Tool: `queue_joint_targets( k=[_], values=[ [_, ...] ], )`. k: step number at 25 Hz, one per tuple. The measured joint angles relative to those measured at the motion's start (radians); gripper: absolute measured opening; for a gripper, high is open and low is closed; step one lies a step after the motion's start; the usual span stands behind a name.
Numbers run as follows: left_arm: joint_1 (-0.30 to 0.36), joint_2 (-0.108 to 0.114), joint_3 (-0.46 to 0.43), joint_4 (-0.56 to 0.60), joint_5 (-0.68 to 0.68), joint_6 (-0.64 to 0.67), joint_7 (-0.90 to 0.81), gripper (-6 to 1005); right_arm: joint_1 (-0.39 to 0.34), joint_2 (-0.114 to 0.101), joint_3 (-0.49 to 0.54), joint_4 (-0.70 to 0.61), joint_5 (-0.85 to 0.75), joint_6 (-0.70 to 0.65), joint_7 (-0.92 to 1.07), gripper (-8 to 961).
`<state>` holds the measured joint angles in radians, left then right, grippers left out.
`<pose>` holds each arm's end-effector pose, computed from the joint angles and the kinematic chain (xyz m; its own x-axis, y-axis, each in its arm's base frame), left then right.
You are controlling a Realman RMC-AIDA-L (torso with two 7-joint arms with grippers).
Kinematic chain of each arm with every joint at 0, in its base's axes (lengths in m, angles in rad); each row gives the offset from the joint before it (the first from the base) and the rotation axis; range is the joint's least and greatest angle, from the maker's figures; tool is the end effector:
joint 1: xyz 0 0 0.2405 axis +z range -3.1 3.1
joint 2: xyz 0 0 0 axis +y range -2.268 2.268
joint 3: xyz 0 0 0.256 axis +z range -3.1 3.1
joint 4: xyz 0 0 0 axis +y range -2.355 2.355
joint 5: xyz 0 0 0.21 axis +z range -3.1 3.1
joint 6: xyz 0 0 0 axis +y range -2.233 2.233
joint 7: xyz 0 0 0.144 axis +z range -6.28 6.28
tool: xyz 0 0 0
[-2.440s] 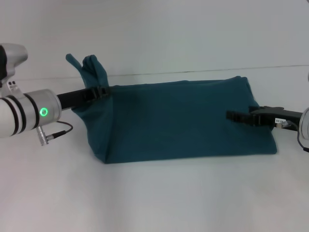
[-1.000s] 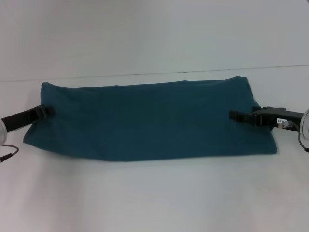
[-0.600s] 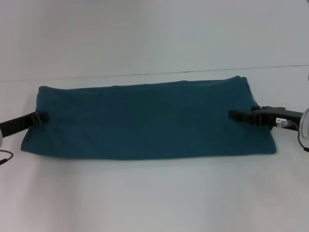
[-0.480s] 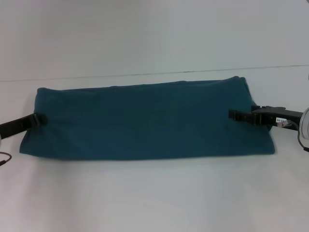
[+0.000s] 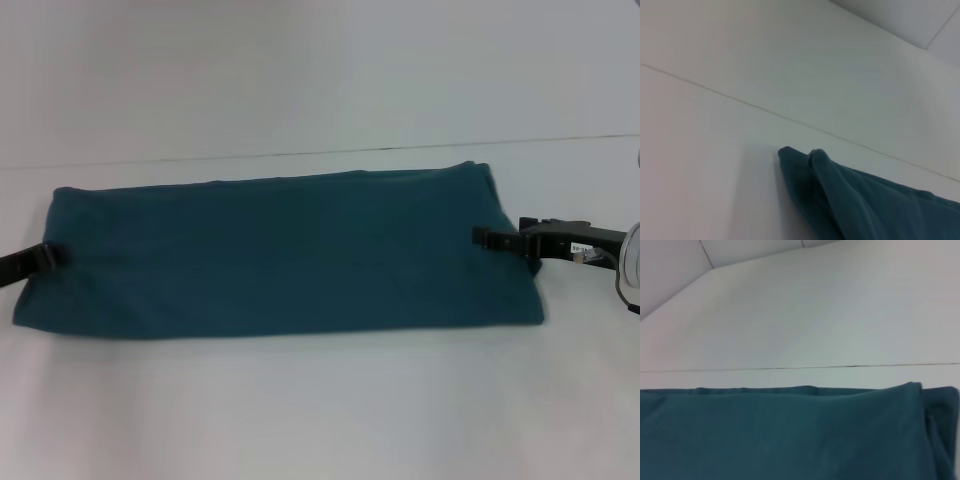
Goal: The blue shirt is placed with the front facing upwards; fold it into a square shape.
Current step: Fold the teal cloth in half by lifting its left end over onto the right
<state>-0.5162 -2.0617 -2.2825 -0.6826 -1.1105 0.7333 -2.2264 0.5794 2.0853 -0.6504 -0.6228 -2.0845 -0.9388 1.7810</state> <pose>-0.3334 0.3992 0.0295 0.2664 0.6484 0.7132 0.9467 -0.0368 -0.3201 0.3155 0.3937 0.0140 0.5469 -0.6044 -0.5793 -0.8364 -0.3643 -0.4096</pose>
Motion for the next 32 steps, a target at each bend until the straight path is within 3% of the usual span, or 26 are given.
queue_joint_targets(
  k=[9,16,19,25,32],
  values=[
    [0.017,0.04,-0.001,0.001,0.0,-0.012,0.001,59,0.007,0.001,0.0,0.014,0.0,0.001,-0.003,925],
    [0.016,0.04,-0.002,-0.013,-0.005,0.002,0.001,59,0.009,0.001,0.0,0.025,0.0,0.013,-0.008,923],
    [0.012,0.028,-0.002,-0.048,-0.01,0.033,0.0,59,0.01,0.001,0.0,0.025,-0.001,0.014,-0.009,921],
    [-0.009,-0.022,-0.024,-0.16,-0.013,0.13,-0.01,60,0.005,0.001,0.0,0.026,-0.003,0.026,-0.009,918],
    [-0.073,-0.068,-0.034,-0.19,-0.015,0.19,-0.021,60,-0.008,-0.001,0.0,0.026,-0.003,0.03,-0.01,914]
  ],
)
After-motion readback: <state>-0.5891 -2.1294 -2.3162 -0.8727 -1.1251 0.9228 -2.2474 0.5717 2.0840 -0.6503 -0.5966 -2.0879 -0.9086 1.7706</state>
